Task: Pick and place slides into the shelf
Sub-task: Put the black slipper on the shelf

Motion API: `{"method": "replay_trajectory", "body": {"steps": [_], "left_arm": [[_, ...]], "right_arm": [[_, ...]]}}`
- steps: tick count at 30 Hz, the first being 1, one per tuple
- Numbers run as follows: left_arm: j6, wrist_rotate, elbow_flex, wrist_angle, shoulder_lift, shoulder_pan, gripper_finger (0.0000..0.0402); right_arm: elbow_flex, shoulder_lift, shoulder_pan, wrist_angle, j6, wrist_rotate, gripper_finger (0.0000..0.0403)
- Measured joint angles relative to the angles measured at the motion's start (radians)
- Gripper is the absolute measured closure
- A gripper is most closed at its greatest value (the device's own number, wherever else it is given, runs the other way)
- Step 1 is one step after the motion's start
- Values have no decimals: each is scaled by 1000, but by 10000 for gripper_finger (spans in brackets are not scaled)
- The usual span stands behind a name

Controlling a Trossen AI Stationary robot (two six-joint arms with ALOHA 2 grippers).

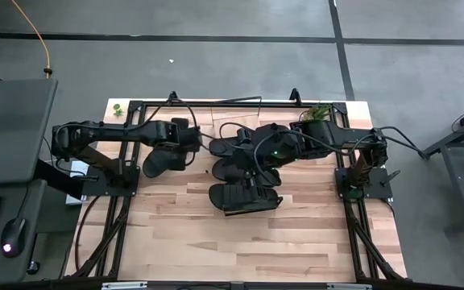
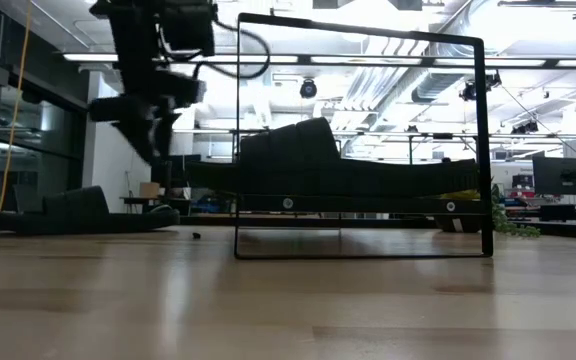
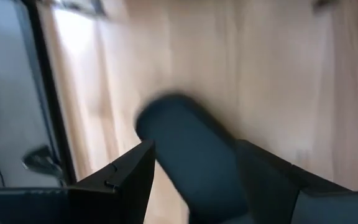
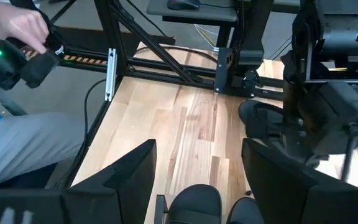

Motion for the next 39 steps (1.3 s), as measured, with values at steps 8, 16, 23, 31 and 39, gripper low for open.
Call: {"method": "replay_trajectory", "body": {"steps": [8, 16, 23, 31, 39], "left_arm": [[1, 82, 0, -144, 0, 0, 195], [89, 222, -1, -195, 21, 101, 195], [135, 266, -1, -244, 72, 269, 195], [139, 355, -1, -274, 128, 330, 195], [135, 411, 0, -318, 195, 328, 195]], "right_arm": [[0, 0, 0, 0, -22, 0, 176], [0, 0, 0, 0, -23, 0, 176], [0, 1, 0, 0, 0, 0, 176], [0, 2, 0, 0, 0, -1, 176], [0, 2, 2, -2, 3, -3, 176]]}}
